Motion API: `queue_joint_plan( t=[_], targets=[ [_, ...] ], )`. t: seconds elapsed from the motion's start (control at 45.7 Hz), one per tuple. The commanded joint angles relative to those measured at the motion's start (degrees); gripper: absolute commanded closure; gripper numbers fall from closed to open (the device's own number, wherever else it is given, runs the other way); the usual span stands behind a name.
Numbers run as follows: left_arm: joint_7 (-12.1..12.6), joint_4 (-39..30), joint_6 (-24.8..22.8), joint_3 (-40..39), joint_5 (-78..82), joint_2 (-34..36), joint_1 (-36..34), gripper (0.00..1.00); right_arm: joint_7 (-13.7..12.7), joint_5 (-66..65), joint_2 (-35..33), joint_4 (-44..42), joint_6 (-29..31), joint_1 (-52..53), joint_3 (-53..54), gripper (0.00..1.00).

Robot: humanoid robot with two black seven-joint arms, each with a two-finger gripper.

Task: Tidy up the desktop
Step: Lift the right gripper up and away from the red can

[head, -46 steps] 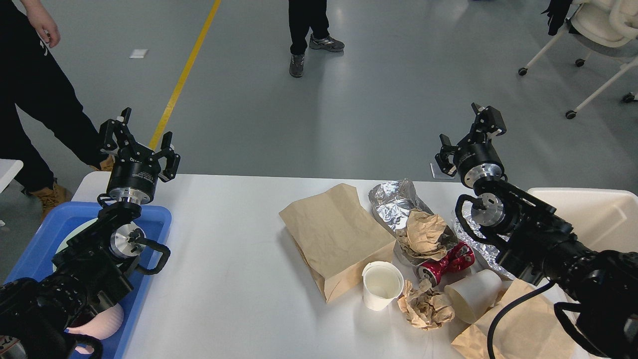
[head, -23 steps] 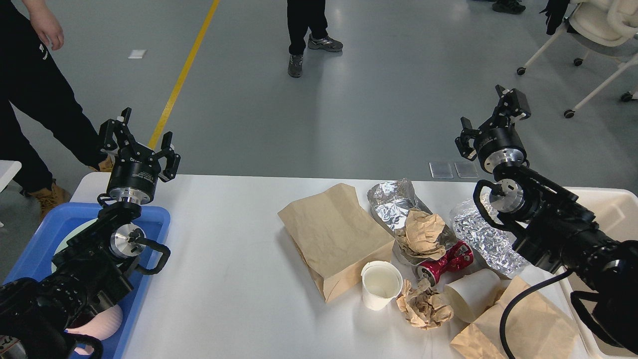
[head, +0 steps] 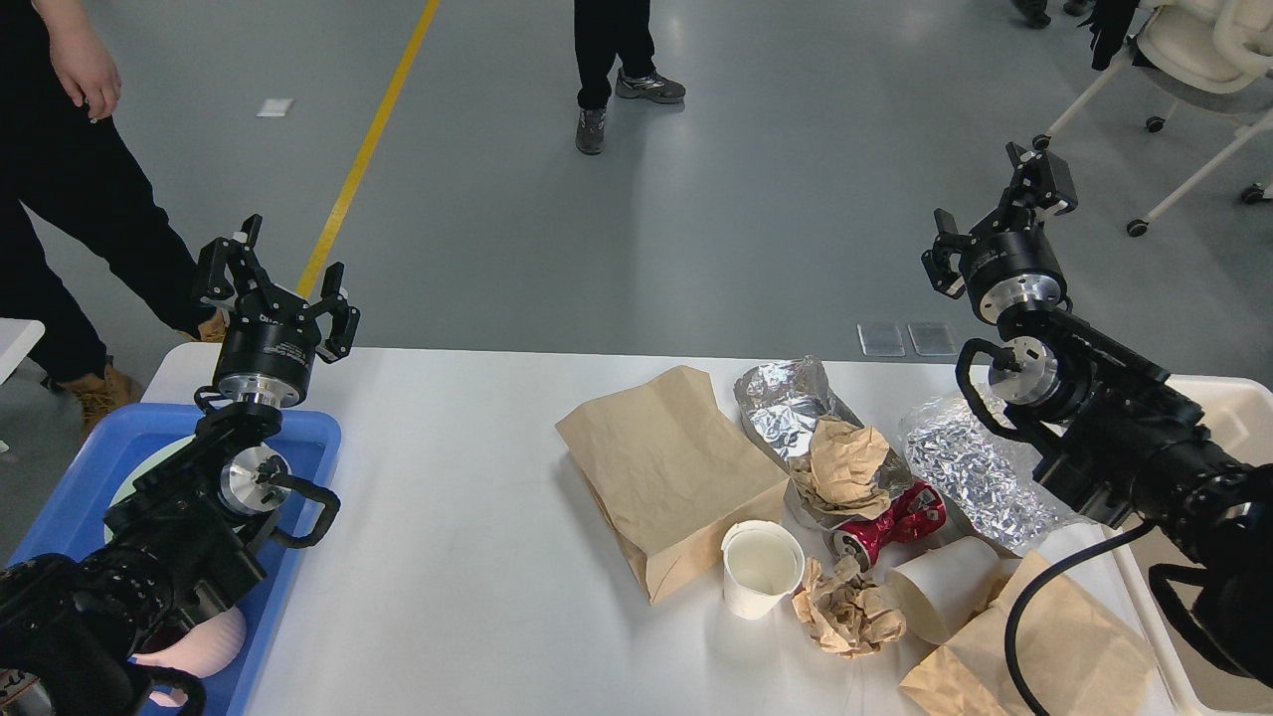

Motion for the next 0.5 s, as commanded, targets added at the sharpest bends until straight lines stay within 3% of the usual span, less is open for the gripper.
queue_joint_plan(
  t=[0.0,0.481],
  targets=[
    [-0.03,0.0,0.0,0.0,0.03,0.0,0.0,0.04,0.0,0.0,-2.29,0.07,0.1,-0.05,0.33,0.0],
    [-0.04,0.0,0.0,0.0,-0.06,0.0,0.0,0.04,0.0,-1.14,-5.29,0.6,0.54,0.13,-0.63,0.0]
  ],
)
